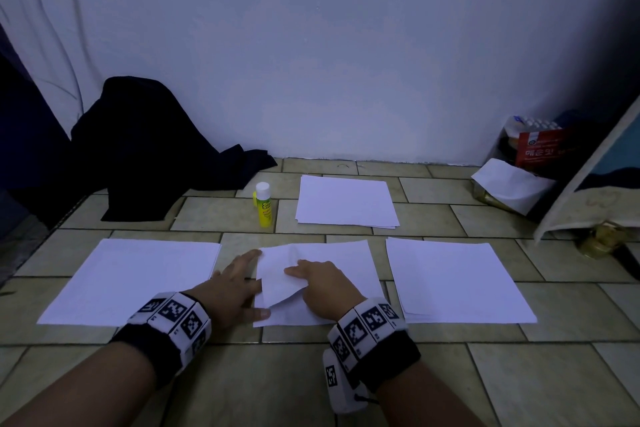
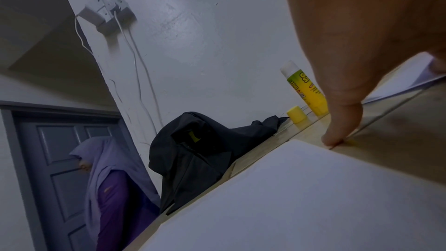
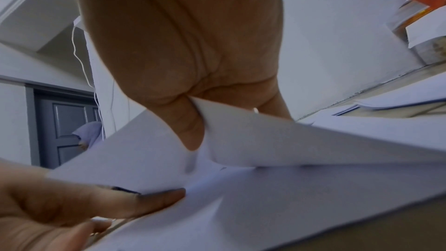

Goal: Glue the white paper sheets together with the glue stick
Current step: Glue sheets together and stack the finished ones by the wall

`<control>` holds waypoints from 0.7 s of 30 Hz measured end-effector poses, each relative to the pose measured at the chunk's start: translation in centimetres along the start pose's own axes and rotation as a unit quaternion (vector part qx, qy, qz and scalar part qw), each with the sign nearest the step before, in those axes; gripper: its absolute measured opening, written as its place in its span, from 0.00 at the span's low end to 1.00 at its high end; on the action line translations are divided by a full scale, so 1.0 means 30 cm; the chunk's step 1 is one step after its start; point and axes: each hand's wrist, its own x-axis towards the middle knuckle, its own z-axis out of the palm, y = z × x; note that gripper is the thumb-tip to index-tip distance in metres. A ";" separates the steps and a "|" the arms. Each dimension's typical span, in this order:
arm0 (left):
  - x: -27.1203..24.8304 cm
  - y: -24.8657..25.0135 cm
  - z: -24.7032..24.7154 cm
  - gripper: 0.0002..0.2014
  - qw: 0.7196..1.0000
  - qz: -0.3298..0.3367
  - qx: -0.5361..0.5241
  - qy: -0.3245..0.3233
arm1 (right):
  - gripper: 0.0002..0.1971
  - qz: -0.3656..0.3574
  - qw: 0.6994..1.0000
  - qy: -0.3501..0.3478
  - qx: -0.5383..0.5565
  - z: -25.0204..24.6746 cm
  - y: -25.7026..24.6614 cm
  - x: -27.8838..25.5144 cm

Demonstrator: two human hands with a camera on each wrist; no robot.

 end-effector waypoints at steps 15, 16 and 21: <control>-0.012 -0.042 -0.054 0.20 0.967 0.031 -0.218 0.126 | 0.27 0.060 0.997 -0.032 -0.043 0.031 -0.001 0.020; -0.008 -0.047 -0.052 0.18 0.960 0.004 -0.236 0.151 | 0.26 0.056 0.997 -0.032 -0.047 0.032 0.000 0.022; 0.007 -0.020 -0.052 0.11 0.960 -0.044 -0.226 0.161 | 0.26 0.054 0.996 -0.043 -0.054 0.037 0.003 0.032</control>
